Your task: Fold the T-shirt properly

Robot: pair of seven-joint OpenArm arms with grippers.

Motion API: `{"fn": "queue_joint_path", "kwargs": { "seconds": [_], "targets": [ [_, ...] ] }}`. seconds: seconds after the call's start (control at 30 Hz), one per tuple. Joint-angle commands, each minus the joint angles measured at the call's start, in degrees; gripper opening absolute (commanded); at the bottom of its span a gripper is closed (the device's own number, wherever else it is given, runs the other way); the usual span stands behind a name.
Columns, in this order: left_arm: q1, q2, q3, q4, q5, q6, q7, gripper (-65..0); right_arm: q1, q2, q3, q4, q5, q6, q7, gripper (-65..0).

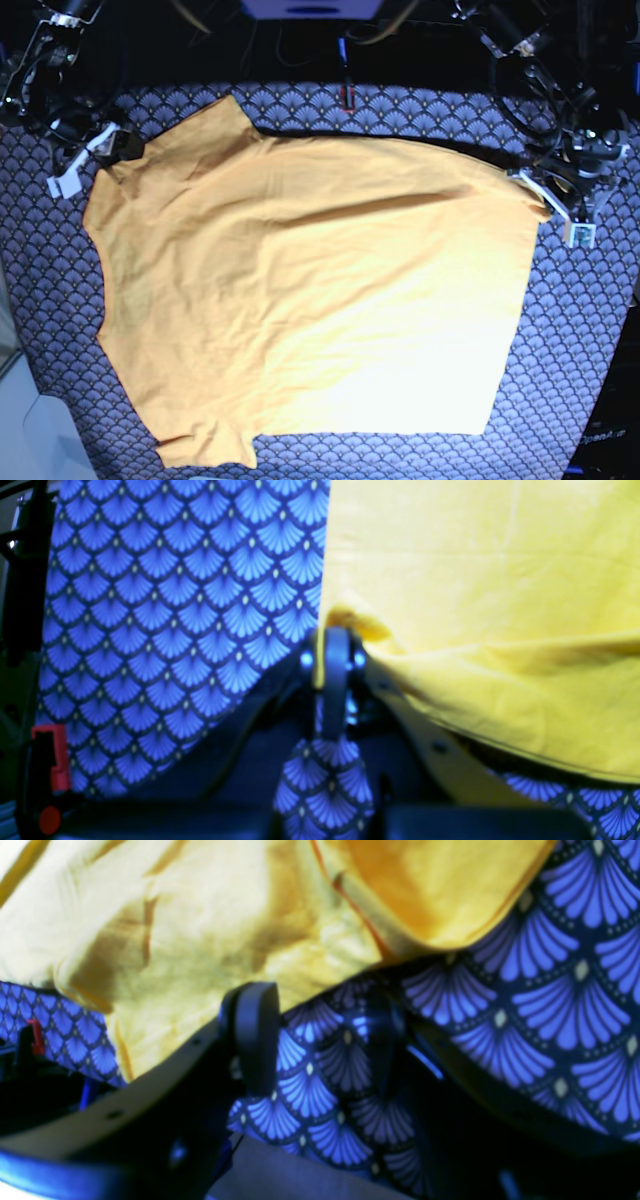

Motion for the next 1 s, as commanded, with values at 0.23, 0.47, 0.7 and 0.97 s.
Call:
{"fn": "queue_joint_path", "kwargs": {
  "seconds": [0.23, 0.47, 0.7, 0.97],
  "targets": [
    [-0.7, -0.6, 0.1, 1.1, -0.6, 0.1, -1.1, -65.0, 2.5, -0.5, 0.1, 0.6, 0.7, 0.3, 0.0, -35.6],
    [-0.9, -0.6, 0.1, 1.0, -0.6, 0.1, -1.1, -65.0, 2.8, -0.6, 0.1, 0.6, 0.7, 0.3, 0.1, -51.6],
    [-1.0, -0.6, 0.3, 1.2, -0.6, 0.1, -1.1, -65.0, 3.8, -0.5, 0.4, 1.4, 0.7, 0.3, 0.2, -65.0],
    [-1.8, -0.6, 0.4, 1.2, -0.6, 0.1, -1.1, -65.0, 4.0, -0.4, 0.1, 8.6, 0.7, 0.3, -0.4, -65.0]
  ]
}}
